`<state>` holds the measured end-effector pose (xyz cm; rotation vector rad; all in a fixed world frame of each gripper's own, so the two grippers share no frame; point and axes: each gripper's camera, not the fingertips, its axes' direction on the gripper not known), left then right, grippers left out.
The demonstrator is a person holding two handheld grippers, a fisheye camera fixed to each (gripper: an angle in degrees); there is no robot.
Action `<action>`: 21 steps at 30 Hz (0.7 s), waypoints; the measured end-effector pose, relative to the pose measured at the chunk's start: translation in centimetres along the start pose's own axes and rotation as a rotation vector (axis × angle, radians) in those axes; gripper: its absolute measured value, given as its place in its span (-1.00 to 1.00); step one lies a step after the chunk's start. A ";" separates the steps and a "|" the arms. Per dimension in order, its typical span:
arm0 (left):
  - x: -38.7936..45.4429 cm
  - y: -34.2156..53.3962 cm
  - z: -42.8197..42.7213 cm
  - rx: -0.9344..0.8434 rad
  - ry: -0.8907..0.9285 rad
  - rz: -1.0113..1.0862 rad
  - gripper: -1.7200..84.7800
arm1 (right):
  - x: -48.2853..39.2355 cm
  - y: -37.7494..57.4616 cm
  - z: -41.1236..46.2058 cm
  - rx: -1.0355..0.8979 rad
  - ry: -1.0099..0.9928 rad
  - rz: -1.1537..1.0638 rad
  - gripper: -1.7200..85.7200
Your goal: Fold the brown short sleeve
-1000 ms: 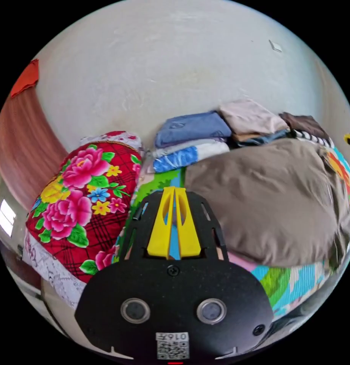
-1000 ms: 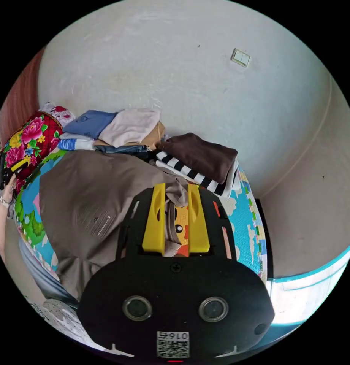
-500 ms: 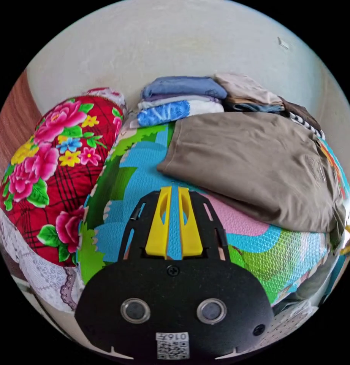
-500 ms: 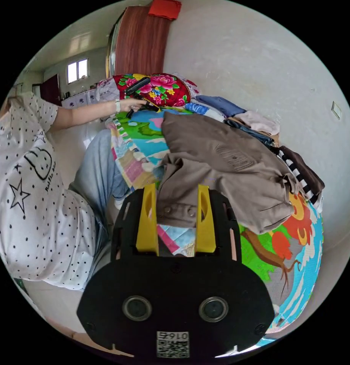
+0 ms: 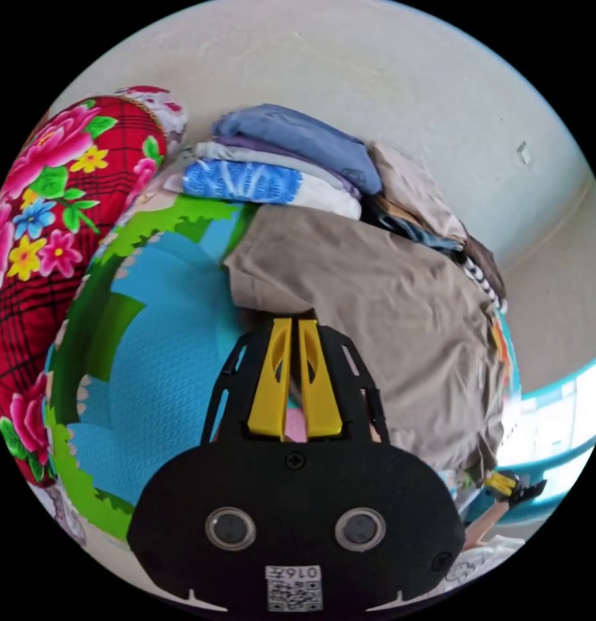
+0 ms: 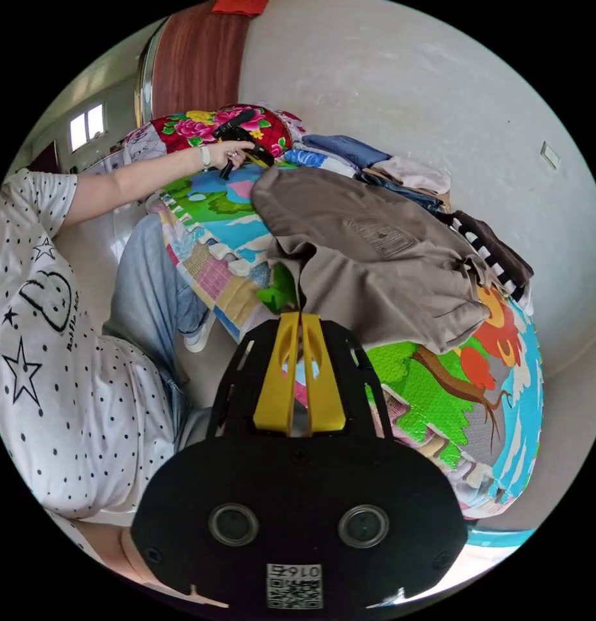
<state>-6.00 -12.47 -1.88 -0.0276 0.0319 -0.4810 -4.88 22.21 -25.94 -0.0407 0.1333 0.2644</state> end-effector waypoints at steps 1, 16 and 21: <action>0.3 -0.3 0.3 -0.030 0.019 0.033 -0.97 | 0.4 0.3 -0.2 0.011 0.016 0.028 -0.95; -5.4 -2.5 -1.3 0.053 -0.442 -0.123 -0.85 | 3.5 3.7 -1.4 0.153 0.025 0.201 -0.97; -6.8 -2.3 -0.6 0.030 -0.218 0.007 -0.97 | 3.2 3.9 0.0 0.133 0.013 0.208 -0.97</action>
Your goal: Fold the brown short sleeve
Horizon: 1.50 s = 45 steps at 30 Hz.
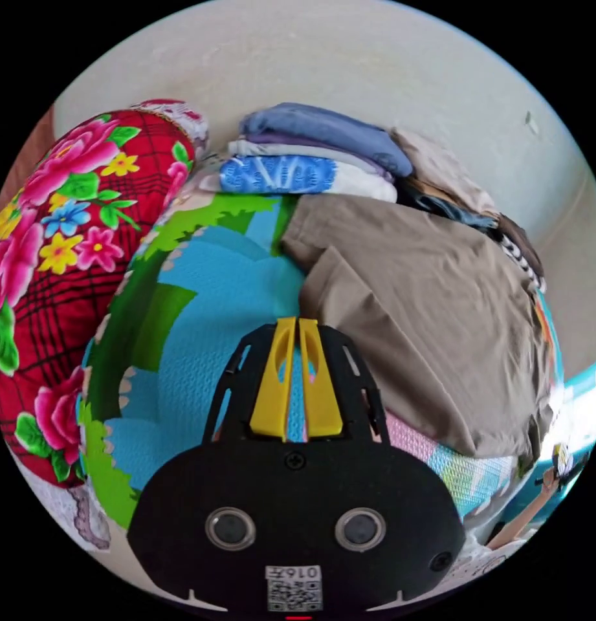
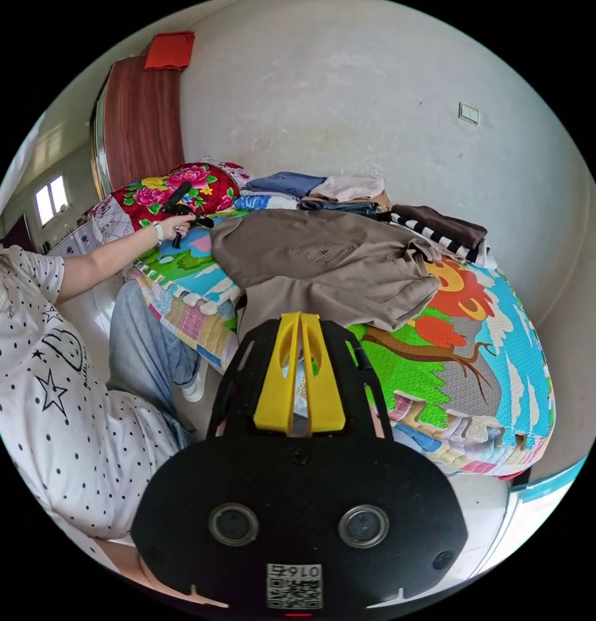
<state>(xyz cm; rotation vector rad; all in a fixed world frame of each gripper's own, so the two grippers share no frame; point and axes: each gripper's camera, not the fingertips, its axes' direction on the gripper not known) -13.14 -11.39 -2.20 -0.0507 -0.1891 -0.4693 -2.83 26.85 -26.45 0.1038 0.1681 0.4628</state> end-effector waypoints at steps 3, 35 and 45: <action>-0.8 1.4 -1.5 0.023 -0.070 -0.005 -0.98 | 0.0 0.2 0.5 -0.018 0.018 -0.001 -0.97; -7.0 12.6 -6.3 -0.042 -0.035 0.048 -0.97 | -4.0 -2.1 8.3 -0.011 0.024 0.019 -0.83; -10.2 25.0 -13.2 0.025 0.055 0.058 -0.98 | -6.4 -8.0 13.0 0.040 -0.046 -0.029 -0.85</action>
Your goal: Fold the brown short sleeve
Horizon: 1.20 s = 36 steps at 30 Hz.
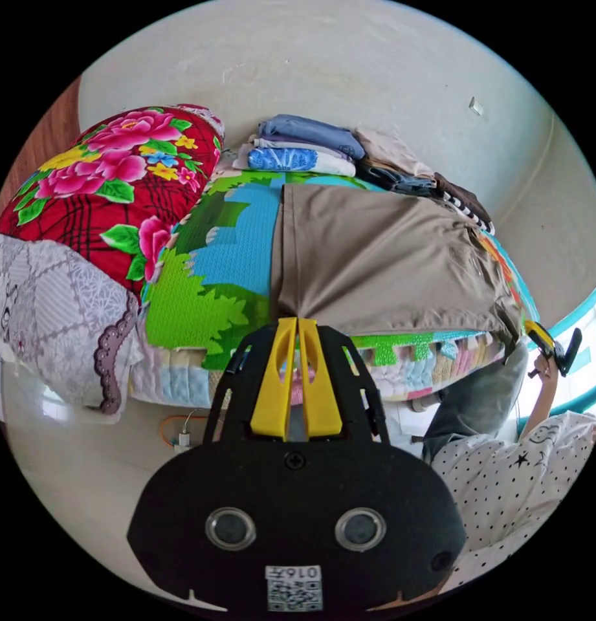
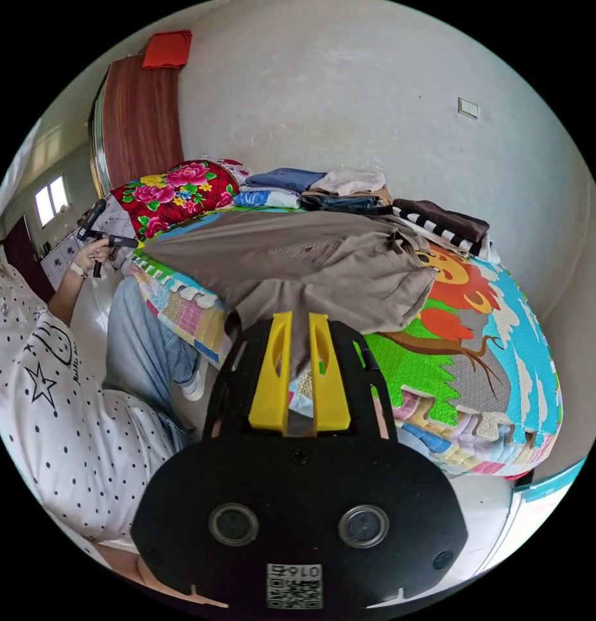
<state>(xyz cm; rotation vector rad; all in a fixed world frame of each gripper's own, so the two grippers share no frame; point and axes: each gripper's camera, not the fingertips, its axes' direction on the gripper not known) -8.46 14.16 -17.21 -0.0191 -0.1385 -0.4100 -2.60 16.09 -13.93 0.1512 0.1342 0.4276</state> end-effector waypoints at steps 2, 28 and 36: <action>-0.6 2.2 -0.7 -0.001 0.019 -0.002 -0.98 | -0.8 -2.3 0.9 0.046 -0.037 -0.043 -0.85; -1.6 2.0 3.5 0.479 0.743 0.398 -0.98 | -26.2 -48.4 49.5 -0.370 -0.236 -0.584 -0.71; -1.0 4.1 3.9 0.466 0.710 0.501 -0.98 | -29.2 -53.6 55.7 -0.385 -0.143 -0.664 -0.94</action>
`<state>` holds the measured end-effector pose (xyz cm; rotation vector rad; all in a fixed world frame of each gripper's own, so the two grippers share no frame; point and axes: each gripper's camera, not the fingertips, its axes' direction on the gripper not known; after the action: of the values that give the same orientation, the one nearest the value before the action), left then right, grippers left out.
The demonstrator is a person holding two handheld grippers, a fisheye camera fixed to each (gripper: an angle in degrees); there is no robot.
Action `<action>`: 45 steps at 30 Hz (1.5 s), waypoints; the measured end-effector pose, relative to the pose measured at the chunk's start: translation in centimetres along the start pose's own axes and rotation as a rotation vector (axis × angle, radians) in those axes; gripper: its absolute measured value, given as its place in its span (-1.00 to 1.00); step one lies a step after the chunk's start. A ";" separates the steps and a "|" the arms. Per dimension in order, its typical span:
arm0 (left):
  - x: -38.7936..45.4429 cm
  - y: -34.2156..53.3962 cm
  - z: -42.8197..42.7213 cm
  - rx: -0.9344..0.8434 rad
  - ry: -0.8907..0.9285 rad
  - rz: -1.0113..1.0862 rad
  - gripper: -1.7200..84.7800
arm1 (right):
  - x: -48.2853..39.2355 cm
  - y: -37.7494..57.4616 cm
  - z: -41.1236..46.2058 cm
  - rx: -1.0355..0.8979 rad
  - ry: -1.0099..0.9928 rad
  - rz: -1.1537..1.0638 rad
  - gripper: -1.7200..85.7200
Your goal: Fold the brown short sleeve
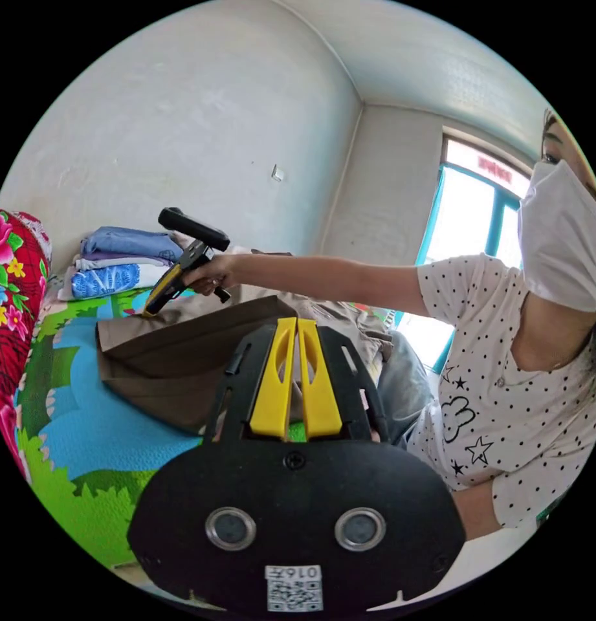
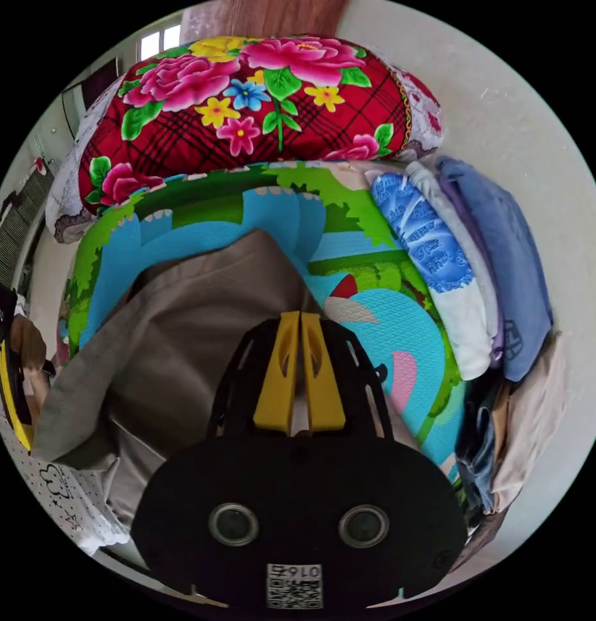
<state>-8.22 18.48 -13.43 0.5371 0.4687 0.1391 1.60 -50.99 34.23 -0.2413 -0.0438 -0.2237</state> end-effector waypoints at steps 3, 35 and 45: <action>0.4 0.3 0.5 -0.004 0.005 0.021 -0.98 | -0.8 -0.5 -3.7 0.121 0.136 -0.013 -0.96; 1.4 2.8 5.3 -0.115 -0.013 0.056 -0.98 | 4.9 -7.2 0.3 0.169 -0.102 -0.105 -0.95; 2.3 3.6 5.4 -0.144 -0.019 0.059 -0.98 | -5.0 2.2 0.2 0.004 -0.178 -0.595 -0.85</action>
<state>-3.72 19.64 -8.39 0.4112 0.4206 0.2223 -2.81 -47.79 33.58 -0.2389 -0.2945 -0.7935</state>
